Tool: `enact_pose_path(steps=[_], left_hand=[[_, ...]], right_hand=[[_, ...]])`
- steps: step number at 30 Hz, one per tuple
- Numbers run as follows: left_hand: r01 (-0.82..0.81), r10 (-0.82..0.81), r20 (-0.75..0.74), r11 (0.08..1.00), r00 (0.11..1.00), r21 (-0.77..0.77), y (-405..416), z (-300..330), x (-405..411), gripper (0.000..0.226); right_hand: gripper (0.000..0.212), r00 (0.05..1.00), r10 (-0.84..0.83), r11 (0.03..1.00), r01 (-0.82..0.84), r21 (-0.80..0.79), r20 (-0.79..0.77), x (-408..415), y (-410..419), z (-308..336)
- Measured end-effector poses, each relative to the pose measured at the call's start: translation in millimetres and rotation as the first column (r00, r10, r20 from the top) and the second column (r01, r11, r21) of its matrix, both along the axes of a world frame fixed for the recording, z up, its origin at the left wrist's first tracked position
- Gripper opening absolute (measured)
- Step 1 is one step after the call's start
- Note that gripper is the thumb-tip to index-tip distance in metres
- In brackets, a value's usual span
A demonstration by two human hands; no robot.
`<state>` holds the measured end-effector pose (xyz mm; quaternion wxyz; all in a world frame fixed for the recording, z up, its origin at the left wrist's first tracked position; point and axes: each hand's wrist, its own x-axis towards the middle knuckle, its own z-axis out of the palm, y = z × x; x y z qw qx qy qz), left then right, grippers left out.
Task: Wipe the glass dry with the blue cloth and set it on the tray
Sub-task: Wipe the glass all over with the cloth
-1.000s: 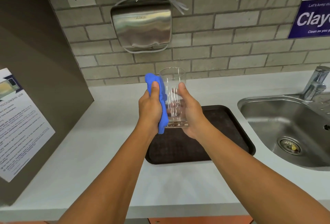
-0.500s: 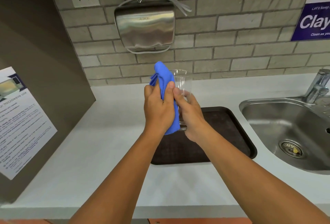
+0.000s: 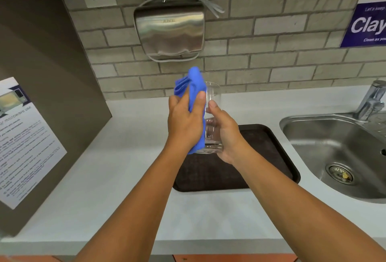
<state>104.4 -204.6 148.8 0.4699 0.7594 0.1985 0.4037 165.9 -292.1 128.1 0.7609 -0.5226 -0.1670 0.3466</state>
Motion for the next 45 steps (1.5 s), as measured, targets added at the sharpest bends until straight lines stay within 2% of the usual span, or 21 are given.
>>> enact_pose_path(steps=[2,3,5,6,8,13,19,21,23,25,27,29,31,34,36,39,41,42,43,44,45], left_hand=[[0.010,-0.010,0.001,0.996,1.000,0.085,-2,3,1,0.039],[-0.001,0.001,0.021,0.999,1.000,0.038,0,5,1,0.038],[-0.002,0.015,0.047,0.965,0.999,-0.260,6,10,1,0.037],[0.025,-0.015,0.026,0.902,1.000,-0.430,9,11,0,0.039],[0.056,-0.085,-0.023,0.814,0.996,-0.578,10,10,-1,0.040],[0.076,-0.055,0.056,0.841,0.997,-0.535,11,7,3,0.028],[0.038,-0.021,0.042,0.878,0.999,-0.476,12,0,7,0.027],[-0.035,0.043,0.013,0.930,0.999,-0.365,9,-2,9,0.030],[-0.116,0.119,0.013,0.984,0.993,-0.135,1,-7,12,0.030],[-0.162,0.159,0.044,0.984,0.986,0.079,-10,-12,14,0.026],[-0.149,0.137,0.082,0.974,0.987,0.170,-13,-12,15,0.028],[-0.116,0.103,0.097,0.984,0.990,0.137,-8,-9,13,0.027],[-0.096,0.101,0.082,0.994,0.992,-0.056,2,-8,13,0.036],[0.025,-0.035,-0.012,0.882,0.999,-0.471,13,-8,10,0.041],[0.051,-0.104,-0.060,0.819,0.993,-0.571,14,-9,10,0.041],[0.004,-0.034,-0.060,0.895,0.998,-0.447,10,-11,14,0.035],[-0.030,0.028,-0.020,0.989,0.999,-0.143,5,-14,13,0.032],[-0.034,0.034,-0.006,0.999,0.999,-0.026,2,-15,12,0.029],[-0.034,0.034,0.010,0.999,0.999,0.012,2,-16,13,0.029],[-0.035,0.036,0.024,0.999,0.999,-0.035,4,-17,13,0.030],[-0.022,0.027,0.028,0.985,0.999,-0.170,7,-16,13,0.031]], right_hand=[[0.075,1.000,0.016,0.999,-0.016,0.041,-0.008,1,0,0],[0.077,0.999,0.032,0.998,-0.032,0.063,-0.008,1,-1,2],[0.070,0.997,0.068,0.991,-0.065,0.113,-0.022,2,-3,6],[0.064,0.996,0.084,0.988,-0.079,0.134,-0.028,3,-4,5],[0.061,0.995,0.095,0.983,-0.089,0.159,-0.030,5,-4,2],[0.079,0.998,0.062,0.991,-0.057,0.118,-0.034,4,2,0],[0.044,0.991,-0.129,0.991,0.130,-0.017,0.037,9,4,-6],[0.045,0.987,-0.128,0.986,0.136,-0.094,0.094,8,6,-7],[0.058,0.987,-0.099,0.982,0.118,-0.150,0.127,4,9,-6],[0.074,0.985,-0.114,0.983,0.130,-0.132,0.128,1,11,-5],[0.088,0.986,-0.133,0.986,0.142,-0.090,0.105,0,9,-4],[0.089,0.988,-0.121,0.990,0.128,-0.062,0.098,2,7,-4],[0.082,0.991,-0.092,0.995,0.096,-0.034,0.094,5,5,-1],[0.089,0.999,0.002,1.000,-0.002,0.013,0.038,10,4,-1],[0.077,0.998,0.058,0.998,-0.058,0.025,0.009,12,3,-3],[0.063,1.000,-0.006,0.999,0.006,-0.033,-0.009,10,4,-5],[0.070,0.999,-0.049,0.995,0.049,-0.082,0.002,7,6,-3],[0.073,0.999,-0.054,0.995,0.054,-0.082,0.007,6,7,-2],[0.073,0.999,-0.049,0.996,0.049,-0.068,0.010,5,7,-1],[0.071,0.999,-0.035,0.998,0.035,-0.051,0.006,5,7,0],[0.067,1.000,-0.016,0.999,0.016,-0.039,0.001,7,6,1]])
